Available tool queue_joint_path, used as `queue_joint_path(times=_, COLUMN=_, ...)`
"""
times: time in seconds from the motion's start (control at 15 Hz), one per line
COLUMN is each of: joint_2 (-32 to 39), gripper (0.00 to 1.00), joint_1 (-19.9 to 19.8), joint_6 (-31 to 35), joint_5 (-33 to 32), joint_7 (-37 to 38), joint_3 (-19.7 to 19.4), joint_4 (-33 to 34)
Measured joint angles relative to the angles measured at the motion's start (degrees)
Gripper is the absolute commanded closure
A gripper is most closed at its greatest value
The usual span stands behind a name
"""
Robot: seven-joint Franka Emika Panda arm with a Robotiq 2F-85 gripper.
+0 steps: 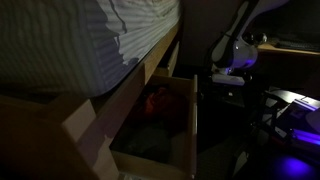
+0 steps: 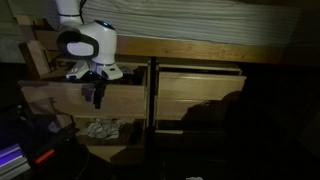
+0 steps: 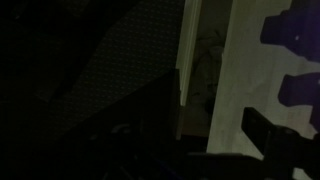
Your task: Close the top left drawer under the bed
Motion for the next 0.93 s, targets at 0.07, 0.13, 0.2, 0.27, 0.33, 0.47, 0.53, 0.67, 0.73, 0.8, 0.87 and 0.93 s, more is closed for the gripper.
queue_joint_path(times=0.07, joint_2=0.0, gripper=0.0, joint_1=0.01, joint_6=0.0, joint_5=0.0, joint_7=0.0, joint_3=0.0, joint_4=0.0)
queue_joint_path(times=0.13, joint_2=0.0, gripper=0.0, joint_1=0.02, joint_6=0.0, joint_5=0.0, joint_7=0.0, joint_3=0.0, joint_4=0.0)
queue_joint_path(times=0.2, joint_2=0.0, gripper=0.0, joint_1=0.03, joint_6=0.0, joint_5=0.0, joint_7=0.0, joint_3=0.0, joint_4=0.0)
queue_joint_path(times=0.27, joint_2=0.0, gripper=0.0, joint_1=0.03, joint_6=0.0, joint_5=0.0, joint_7=0.0, joint_3=0.0, joint_4=0.0)
queue_joint_path(times=0.33, joint_2=0.0, gripper=0.0, joint_1=0.03, joint_6=0.0, joint_5=0.0, joint_7=0.0, joint_3=0.0, joint_4=0.0)
queue_joint_path(times=0.47, joint_2=0.0, gripper=0.0, joint_1=0.03, joint_6=0.0, joint_5=0.0, joint_7=0.0, joint_3=0.0, joint_4=0.0)
queue_joint_path(times=0.53, joint_2=0.0, gripper=0.0, joint_1=0.03, joint_6=0.0, joint_5=0.0, joint_7=0.0, joint_3=0.0, joint_4=0.0)
queue_joint_path(times=0.67, joint_2=0.0, gripper=0.0, joint_1=0.03, joint_6=0.0, joint_5=0.0, joint_7=0.0, joint_3=0.0, joint_4=0.0)
queue_joint_path(times=0.73, joint_2=0.0, gripper=0.0, joint_1=0.03, joint_6=0.0, joint_5=0.0, joint_7=0.0, joint_3=0.0, joint_4=0.0)
queue_joint_path(times=0.8, joint_2=0.0, gripper=0.0, joint_1=0.03, joint_6=0.0, joint_5=0.0, joint_7=0.0, joint_3=0.0, joint_4=0.0)
queue_joint_path(times=0.87, joint_2=0.0, gripper=0.0, joint_1=0.04, joint_6=0.04, joint_5=0.01, joint_7=0.0, joint_3=0.01, joint_4=0.01)
queue_joint_path(times=0.93, joint_2=0.35, gripper=0.0, joint_1=1.03, joint_6=1.95, joint_5=0.0, joint_7=0.54, joint_3=0.05, joint_4=1.49)
